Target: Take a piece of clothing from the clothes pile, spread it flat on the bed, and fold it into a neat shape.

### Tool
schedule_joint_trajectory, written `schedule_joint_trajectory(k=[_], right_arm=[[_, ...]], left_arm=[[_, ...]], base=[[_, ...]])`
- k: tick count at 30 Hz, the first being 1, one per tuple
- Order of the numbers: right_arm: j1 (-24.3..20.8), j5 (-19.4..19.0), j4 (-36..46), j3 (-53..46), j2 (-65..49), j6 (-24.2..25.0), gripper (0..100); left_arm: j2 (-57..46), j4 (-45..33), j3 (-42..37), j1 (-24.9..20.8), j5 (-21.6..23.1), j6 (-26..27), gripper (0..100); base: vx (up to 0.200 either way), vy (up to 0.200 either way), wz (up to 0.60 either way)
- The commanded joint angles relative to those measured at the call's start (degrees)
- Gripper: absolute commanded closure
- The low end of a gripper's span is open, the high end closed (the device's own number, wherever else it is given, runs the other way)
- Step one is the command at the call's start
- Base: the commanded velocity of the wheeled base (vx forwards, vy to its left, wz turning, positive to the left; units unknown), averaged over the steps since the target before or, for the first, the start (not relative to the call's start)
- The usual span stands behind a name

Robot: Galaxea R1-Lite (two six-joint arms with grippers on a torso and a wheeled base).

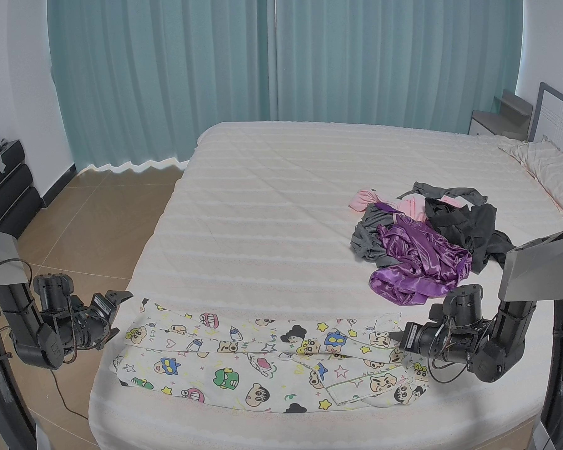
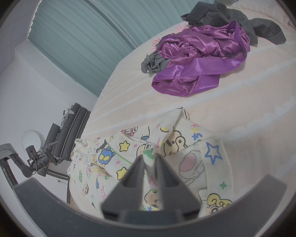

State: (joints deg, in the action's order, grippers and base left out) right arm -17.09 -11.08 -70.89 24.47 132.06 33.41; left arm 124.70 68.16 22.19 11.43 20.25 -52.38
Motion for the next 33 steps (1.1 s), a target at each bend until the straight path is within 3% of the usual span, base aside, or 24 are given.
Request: schedule_joint_trajectory(k=[1,10,18,22,27,33], right_arm=[[-0.14,0.53,-0.04,-0.30,-0.14,-0.02,100],[-1.45,2.12,-4.43,-3.11,-3.13,-0.28,100],[-3.12,2.47,-15.16,-7.15,-2.25,-6.87,100],[-2.77,2.56,-13.57,-3.02,-1.46,-7.84,100],[-2.33,2.56,-4.52,2.69,-1.02,-8.63,100],[-2.07,2.56,-2.06,-0.03,-0.93,-10.39,100]], left_arm=[[0.28,0.05,-0.13,-0.01,-0.03,0.00,0],[0.28,0.13,-0.13,-0.01,-0.03,0.00,0],[0.28,0.13,-0.04,-0.10,-0.03,0.00,0],[0.28,0.13,-0.13,-0.01,-0.03,0.00,0],[0.28,0.13,-0.04,-0.10,-0.03,0.00,0],[0.28,0.13,-0.04,-0.10,-0.03,0.00,0]], base=[[0.000,0.000,0.00],[0.000,0.000,0.00],[0.000,0.000,0.00],[0.000,0.000,0.00],[0.000,0.000,0.00],[0.000,0.000,0.00]])
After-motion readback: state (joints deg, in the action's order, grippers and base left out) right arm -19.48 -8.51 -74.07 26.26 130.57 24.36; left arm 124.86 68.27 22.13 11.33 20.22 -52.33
